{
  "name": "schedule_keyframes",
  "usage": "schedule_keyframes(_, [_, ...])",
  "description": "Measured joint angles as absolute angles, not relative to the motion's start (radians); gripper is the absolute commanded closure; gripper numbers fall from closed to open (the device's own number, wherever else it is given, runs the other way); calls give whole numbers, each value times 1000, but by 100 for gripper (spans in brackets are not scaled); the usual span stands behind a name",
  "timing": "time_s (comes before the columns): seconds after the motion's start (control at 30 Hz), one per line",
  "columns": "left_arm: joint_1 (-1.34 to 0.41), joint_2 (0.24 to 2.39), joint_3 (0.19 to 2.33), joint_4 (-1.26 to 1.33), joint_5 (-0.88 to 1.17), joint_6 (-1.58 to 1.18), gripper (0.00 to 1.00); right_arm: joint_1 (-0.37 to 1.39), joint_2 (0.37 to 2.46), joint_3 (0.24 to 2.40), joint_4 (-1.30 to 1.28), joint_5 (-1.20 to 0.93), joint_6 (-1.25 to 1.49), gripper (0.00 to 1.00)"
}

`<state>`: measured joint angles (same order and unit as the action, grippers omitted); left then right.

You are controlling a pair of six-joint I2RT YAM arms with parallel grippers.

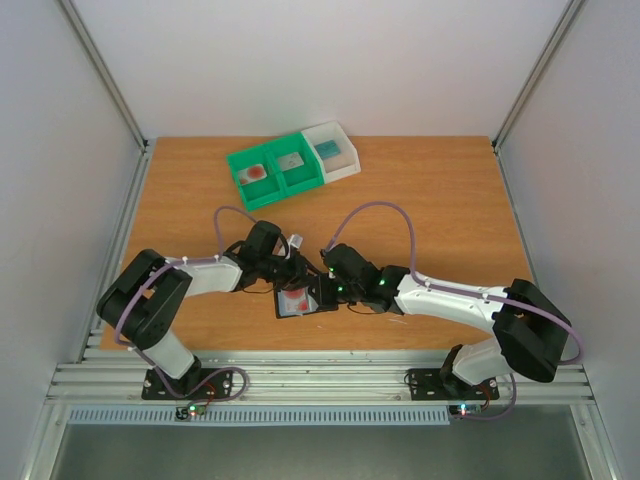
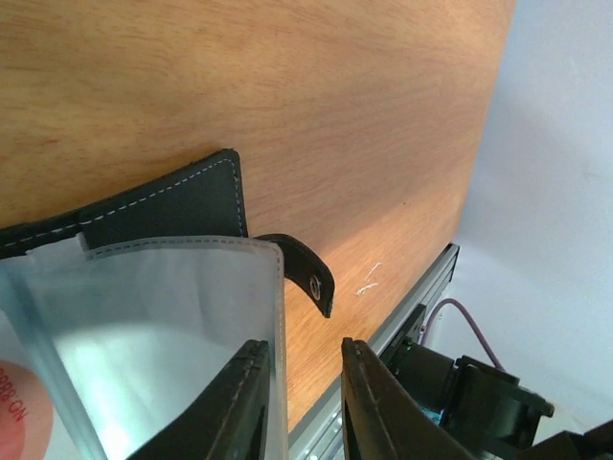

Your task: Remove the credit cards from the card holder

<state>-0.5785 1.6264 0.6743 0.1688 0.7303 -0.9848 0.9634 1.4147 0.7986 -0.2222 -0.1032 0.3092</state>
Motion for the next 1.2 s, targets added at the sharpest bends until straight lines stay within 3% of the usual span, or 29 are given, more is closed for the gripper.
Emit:
schedule_keyframes(0.3, [-579, 1579, 694, 37, 669, -920, 81, 964, 1507, 801, -189, -104, 306, 85])
schedule_keyframes(0.47, [-575, 1485, 720, -108, 576, -857, 74, 964, 1578, 806, -224, -58, 310, 86])
schedule_keyframes(0.9, [-503, 1403, 663, -260, 457, -783, 69, 962, 1637, 805, -211, -15, 337, 82])
schedule_keyframes(1.2, [-487, 1400, 646, -279, 446, -724, 65, 914, 1668, 803, -89, -136, 350, 79])
